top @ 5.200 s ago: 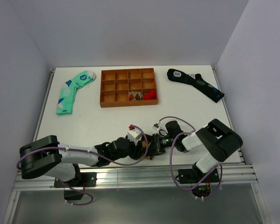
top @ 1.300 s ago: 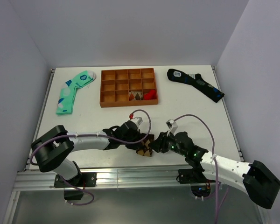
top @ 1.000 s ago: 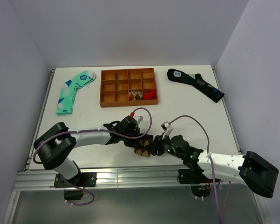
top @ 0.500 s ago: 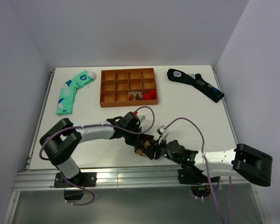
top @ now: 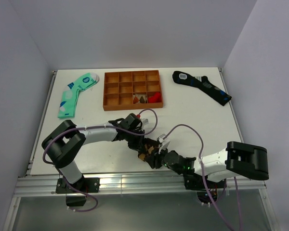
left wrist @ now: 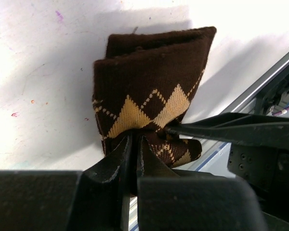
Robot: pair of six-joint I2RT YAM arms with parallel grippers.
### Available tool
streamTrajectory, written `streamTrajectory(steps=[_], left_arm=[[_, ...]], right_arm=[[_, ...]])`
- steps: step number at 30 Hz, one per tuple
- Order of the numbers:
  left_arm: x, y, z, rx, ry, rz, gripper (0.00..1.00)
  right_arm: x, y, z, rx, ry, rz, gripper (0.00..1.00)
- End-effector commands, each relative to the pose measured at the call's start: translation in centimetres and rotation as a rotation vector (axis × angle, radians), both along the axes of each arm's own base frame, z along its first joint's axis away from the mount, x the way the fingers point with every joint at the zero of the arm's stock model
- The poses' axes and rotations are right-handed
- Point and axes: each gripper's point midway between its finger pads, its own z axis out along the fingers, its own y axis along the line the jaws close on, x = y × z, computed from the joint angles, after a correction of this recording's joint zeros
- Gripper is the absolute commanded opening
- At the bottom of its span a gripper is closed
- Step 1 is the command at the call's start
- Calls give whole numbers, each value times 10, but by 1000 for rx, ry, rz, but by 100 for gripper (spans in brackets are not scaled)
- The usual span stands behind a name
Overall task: Roll the socks
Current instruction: Roll the sock at the center of the board.
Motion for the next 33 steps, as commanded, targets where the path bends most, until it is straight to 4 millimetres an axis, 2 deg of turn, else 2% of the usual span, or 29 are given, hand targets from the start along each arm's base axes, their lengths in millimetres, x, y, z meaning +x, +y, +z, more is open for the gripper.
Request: streamTrajectory(steps=[1,3,7,12,13,14,19,25,27,29,31,33], left_arm=[[-39,64,-50,272,140,-32,0],[-39,64,-49,272,139,-28,0],[-40,67,-52,271,139,-17,0],[-38,58,-48,213,131,24,3],[-37,57,-48,206,126,34,4],[-34,53,-45,185,115,53,5],[-25,46,-42,142,85,123,12],[-10,36,-31,56,40,251,20],[-3,33,-21,21,13,295,26],[8,33,-10,-13,-42,342,31],[15,32,-2,-38,-85,371,35],[20,32,8,-65,-120,394,38]], right_arm=[[5,-1,-6,-25,-6,-53,46],[6,-3,-8,-8,14,-82,44],[7,-12,-20,-41,68,-140,34],[3,-14,-27,-39,152,-161,24],[-2,-14,-32,-34,200,-147,22],[1,-18,-35,-33,225,-167,21],[-8,-29,-50,-42,401,-185,18],[-9,-44,-47,-15,527,-220,18],[-8,-43,-39,0,542,-210,18],[-14,-47,-39,-3,589,-189,18],[-10,-53,-41,-14,611,-208,18],[-11,-49,-36,-4,630,-180,18]])
